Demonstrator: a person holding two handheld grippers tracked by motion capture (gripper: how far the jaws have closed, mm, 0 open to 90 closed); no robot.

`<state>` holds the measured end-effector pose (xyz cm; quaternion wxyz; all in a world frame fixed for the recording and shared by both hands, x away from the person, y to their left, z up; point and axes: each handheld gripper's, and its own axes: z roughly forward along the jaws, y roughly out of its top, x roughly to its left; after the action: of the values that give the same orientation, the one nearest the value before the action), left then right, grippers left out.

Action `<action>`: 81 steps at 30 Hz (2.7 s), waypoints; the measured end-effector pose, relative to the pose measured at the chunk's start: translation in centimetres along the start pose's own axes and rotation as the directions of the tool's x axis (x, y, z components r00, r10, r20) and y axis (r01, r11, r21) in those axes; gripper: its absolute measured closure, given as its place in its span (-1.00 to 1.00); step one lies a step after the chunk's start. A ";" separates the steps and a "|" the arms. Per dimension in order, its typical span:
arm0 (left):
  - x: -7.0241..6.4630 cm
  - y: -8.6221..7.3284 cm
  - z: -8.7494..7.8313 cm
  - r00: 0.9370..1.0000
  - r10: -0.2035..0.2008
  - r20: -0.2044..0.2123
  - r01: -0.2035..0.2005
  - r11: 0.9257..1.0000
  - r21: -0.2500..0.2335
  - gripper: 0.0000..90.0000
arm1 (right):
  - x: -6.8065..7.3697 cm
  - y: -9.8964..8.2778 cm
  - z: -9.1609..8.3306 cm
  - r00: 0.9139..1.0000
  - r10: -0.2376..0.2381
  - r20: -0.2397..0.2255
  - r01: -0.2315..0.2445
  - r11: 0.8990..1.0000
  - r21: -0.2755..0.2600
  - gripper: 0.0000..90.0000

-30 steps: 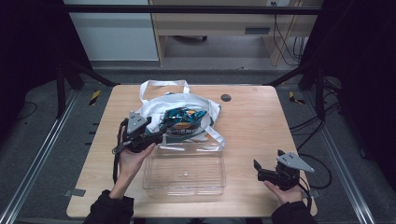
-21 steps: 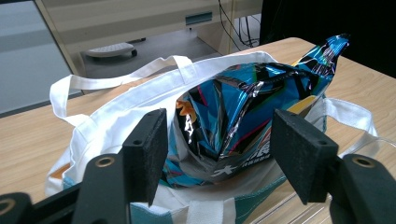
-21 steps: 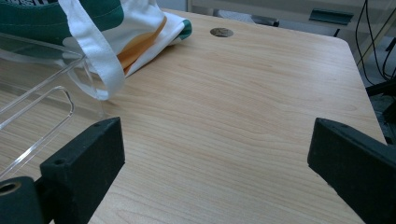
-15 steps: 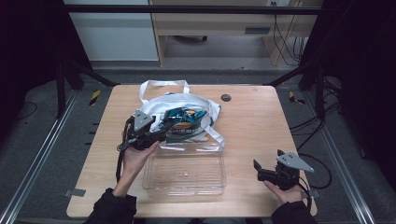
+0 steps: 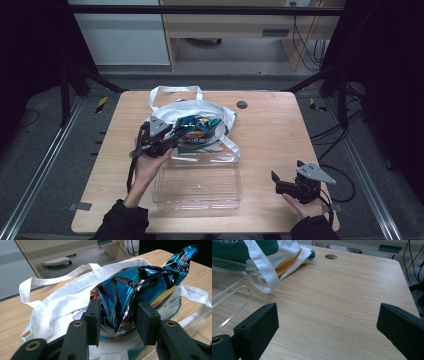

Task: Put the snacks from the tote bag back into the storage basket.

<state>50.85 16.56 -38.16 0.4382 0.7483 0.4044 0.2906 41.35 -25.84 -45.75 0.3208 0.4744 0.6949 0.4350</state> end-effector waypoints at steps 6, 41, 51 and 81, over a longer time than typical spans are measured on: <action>-0.2 0.2 0.2 1.000 0.001 0.017 -0.001 1.000 0.012 0.57 | 0.0 0.0 0.0 1.000 -0.001 -0.002 0.001 1.000 0.002 -0.91; 0.2 1.7 -1.8 0.993 -0.106 0.046 0.110 0.989 -0.096 1.00 | 0.0 0.0 0.0 1.000 -0.002 -0.005 0.002 1.000 0.005 -0.90; -0.4 3.6 -3.7 0.990 -0.121 0.072 0.132 0.976 -0.172 1.00 | 0.1 0.0 0.0 1.000 -0.001 -0.005 0.001 1.000 0.005 -0.90; -1.5 6.4 -9.8 0.979 -0.120 0.164 0.168 0.934 -0.315 1.00 | 0.1 0.0 0.0 1.000 -0.003 -0.006 0.003 1.000 0.007 -0.90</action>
<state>44.62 17.54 -28.19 0.6040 0.6524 0.3721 0.2666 41.35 -25.79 -45.77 0.3176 0.4734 0.6980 0.4334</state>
